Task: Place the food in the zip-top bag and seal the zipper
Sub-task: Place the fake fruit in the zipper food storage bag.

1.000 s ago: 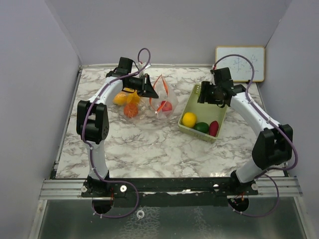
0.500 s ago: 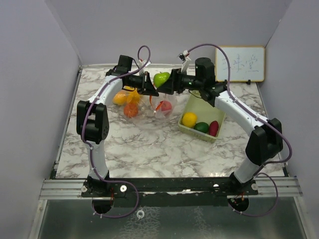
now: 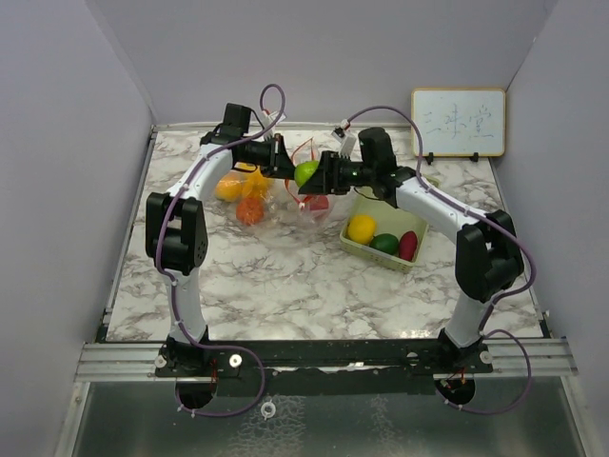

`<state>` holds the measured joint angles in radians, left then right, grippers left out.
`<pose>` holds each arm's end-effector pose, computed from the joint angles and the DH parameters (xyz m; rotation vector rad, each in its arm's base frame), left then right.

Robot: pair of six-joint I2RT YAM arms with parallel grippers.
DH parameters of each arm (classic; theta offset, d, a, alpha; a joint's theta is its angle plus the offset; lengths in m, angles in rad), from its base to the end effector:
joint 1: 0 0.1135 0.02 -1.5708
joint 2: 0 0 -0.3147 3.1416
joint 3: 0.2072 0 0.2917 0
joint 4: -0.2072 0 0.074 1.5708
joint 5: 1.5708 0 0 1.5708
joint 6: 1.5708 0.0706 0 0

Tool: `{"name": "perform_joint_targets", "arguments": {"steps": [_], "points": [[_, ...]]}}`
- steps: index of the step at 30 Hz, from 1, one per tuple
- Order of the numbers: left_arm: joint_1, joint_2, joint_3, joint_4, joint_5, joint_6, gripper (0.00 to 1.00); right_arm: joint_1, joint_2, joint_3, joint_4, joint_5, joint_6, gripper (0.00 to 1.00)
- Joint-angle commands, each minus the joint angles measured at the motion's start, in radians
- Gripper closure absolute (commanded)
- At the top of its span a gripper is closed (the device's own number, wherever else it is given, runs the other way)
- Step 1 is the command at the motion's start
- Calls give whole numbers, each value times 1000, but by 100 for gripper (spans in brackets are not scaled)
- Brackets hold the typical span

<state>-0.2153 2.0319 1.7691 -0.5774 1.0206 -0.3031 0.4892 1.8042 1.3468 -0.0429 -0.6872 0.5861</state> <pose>0.5003 -0.1710 0.2965 0.3906 2.3170 -1.4684 0.4099 0.2690 0.2858 -0.3579 2.2090 1.3375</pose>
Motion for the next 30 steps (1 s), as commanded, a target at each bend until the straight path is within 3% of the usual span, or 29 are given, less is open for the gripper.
{"name": "perform_joint_targets", "arguments": {"steps": [1, 7, 9, 12, 14, 15, 16, 23, 27, 30], "points": [[-6, -8, 50, -19, 33, 18, 100, 2, 0, 109, -363, 307, -157, 81], [-6, -6, 79, -44, 17, 34, 100, 4, 120, 319, -616, 469, -251, 80], [-4, -3, 86, -46, 16, 35, 100, 16, 157, 389, -666, 503, -284, 72], [-5, 0, 94, -46, 13, 32, 100, 54, 201, 495, -748, 559, -346, 48], [-6, 2, 98, -46, 11, 32, 100, 81, 213, 542, -795, 601, -376, 28], [-6, 3, 97, -45, 10, 32, 100, 86, 206, 546, -801, 603, -384, 7], [-6, 4, 96, -46, 9, 32, 100, 88, 195, 541, -799, 603, -381, 1], [-6, 7, 86, -52, 1, 40, 100, 88, 79, 515, -810, 698, -369, 0], [-5, 11, 84, -55, 1, 43, 100, 88, -56, 438, -712, 724, -341, 0], [-6, 11, 81, -56, 3, 44, 100, 67, -102, 416, -762, 769, -299, 0]]}}
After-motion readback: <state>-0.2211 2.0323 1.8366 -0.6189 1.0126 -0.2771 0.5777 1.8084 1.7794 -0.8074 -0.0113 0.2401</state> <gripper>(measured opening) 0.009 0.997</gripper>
